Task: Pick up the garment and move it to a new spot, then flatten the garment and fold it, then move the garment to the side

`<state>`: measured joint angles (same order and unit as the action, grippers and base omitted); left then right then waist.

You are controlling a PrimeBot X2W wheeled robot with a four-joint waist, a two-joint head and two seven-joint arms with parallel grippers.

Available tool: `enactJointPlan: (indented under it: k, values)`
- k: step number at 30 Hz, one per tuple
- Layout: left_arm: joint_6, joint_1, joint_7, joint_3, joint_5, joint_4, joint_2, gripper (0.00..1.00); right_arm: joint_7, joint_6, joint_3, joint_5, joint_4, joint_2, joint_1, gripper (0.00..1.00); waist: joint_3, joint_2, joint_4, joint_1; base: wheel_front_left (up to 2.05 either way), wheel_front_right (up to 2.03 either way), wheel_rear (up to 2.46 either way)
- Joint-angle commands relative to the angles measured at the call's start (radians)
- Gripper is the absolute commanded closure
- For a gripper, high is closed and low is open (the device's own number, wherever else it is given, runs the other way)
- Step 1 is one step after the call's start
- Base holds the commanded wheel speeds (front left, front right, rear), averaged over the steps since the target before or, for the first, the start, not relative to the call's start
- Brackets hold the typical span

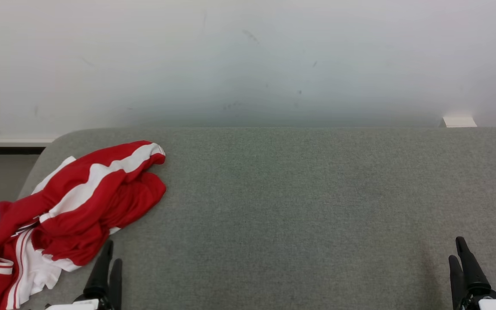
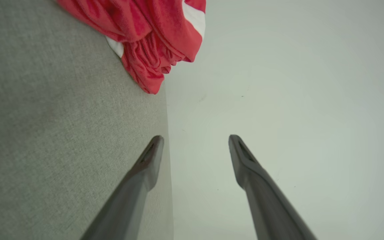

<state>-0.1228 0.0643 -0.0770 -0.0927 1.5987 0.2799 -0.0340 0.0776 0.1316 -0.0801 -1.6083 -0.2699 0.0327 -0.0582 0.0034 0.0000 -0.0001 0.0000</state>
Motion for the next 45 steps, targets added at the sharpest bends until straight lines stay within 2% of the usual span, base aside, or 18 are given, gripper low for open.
enactJointPlan:
  k: [1, 6, 9, 12, 29, 36, 45]
  values:
    - [-0.002, 0.021, 0.016, 0.001, -0.019, -0.025, -0.006, 0.00, -0.016, 0.000, 0.010, 0.020, 0.028, 0.009, -0.017, 0.00, 0.000, 0.0000, 0.000, 0.0000, 0.00, 0.00, 0.00]
    - [-0.002, 0.024, 0.035, 0.001, -0.058, -0.040, -0.007, 0.00, -0.035, 0.000, 0.025, 0.048, 0.049, 0.011, -0.019, 0.00, 0.000, 0.0000, -0.002, 0.0000, 0.00, 0.00, 0.00]
    - [-0.003, 0.024, 0.057, 0.004, -0.136, -0.057, -0.008, 0.00, -0.057, 0.000, 0.041, 0.102, 0.077, 0.016, -0.018, 0.00, 0.000, 0.0000, -0.003, 0.0000, 0.00, 0.00, 0.00]
    - [-0.003, 0.025, 0.062, 0.006, -0.154, -0.061, -0.008, 0.00, -0.062, 0.000, 0.046, 0.116, 0.082, 0.019, -0.018, 0.00, 0.000, 0.0000, -0.003, 0.0000, 0.00, 0.00, 0.00]
    - [-0.005, 0.011, 0.132, 0.029, -0.540, -0.128, -0.011, 0.00, -0.132, -0.001, 0.114, 0.416, 0.143, 0.041, -0.015, 0.00, 0.001, 0.0000, -0.006, 0.0000, 0.00, 0.00, 0.00]
    - [0.006, 0.011, 0.152, 0.034, -0.657, -0.128, -0.012, 0.00, -0.153, -0.001, 0.137, 0.530, 0.147, 0.060, -0.013, 0.00, -0.001, 0.0000, -0.009, 0.0000, 0.00, 0.00, 0.00]
    - [0.022, 0.005, 0.181, 0.064, -0.841, -0.127, -0.013, 0.00, -0.181, -0.001, 0.125, 0.796, 0.139, 0.055, -0.007, 0.00, -0.004, 0.0000, -0.010, 0.0000, 0.00, 0.00, 0.00]
